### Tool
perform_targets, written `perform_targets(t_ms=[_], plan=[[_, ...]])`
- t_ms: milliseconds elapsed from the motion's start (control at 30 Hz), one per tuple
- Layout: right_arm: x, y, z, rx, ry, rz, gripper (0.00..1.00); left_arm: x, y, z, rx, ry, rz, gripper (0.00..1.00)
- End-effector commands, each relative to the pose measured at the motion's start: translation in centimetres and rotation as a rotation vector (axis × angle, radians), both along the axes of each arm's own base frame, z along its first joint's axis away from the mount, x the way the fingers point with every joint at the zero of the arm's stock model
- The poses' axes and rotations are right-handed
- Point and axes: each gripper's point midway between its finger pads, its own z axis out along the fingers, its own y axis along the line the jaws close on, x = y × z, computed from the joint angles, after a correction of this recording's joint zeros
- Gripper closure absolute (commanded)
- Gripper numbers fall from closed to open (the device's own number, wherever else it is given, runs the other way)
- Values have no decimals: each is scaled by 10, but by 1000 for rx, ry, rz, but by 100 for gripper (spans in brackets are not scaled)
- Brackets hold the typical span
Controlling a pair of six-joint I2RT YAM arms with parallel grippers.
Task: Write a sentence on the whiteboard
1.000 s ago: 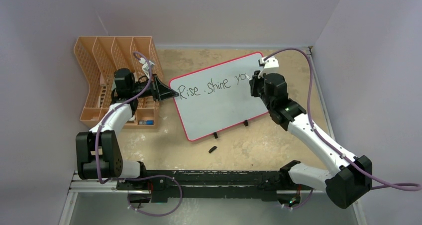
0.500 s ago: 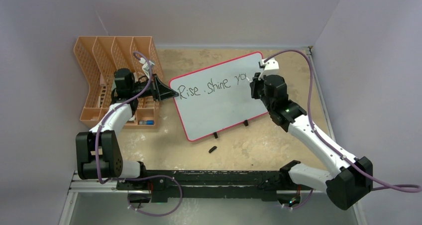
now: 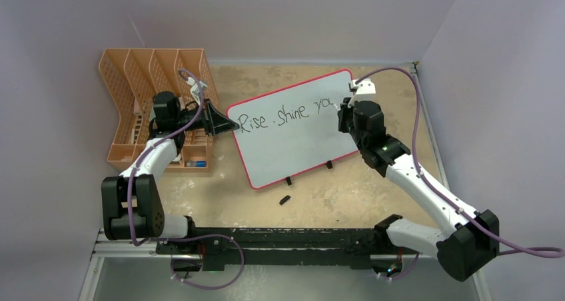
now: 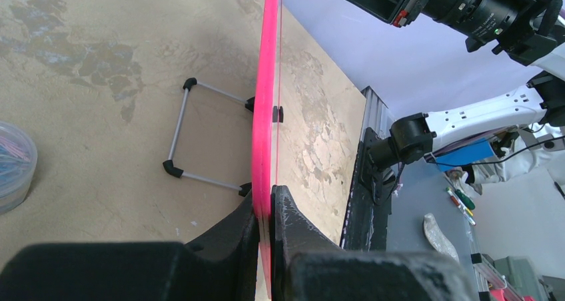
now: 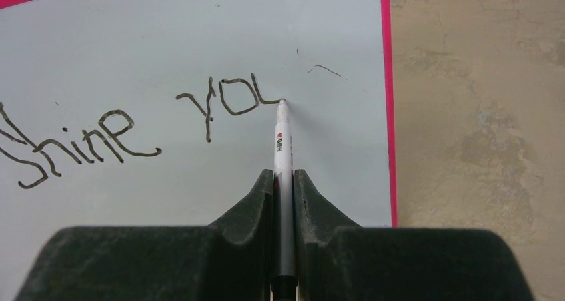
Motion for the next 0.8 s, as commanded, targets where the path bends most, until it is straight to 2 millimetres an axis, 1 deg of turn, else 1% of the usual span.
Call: perform_targets(t_ms=[0,133,200,433,767], plan=[[3,-8,13,12,-39,-46,100,7,3,12,19,-76,15,100],[6,-6,17,12,-49,-43,100,8,3,13,19,-77,15,100],[9,-3,23,23,-71,-37,100,7,3,13,19,-76,15,100],[14,0,34,31,-102,-28,100,8,3,12,19,-75,15,100],[18,1,44,36,-129,-27,100,8,3,12,19,-74,16,100]])
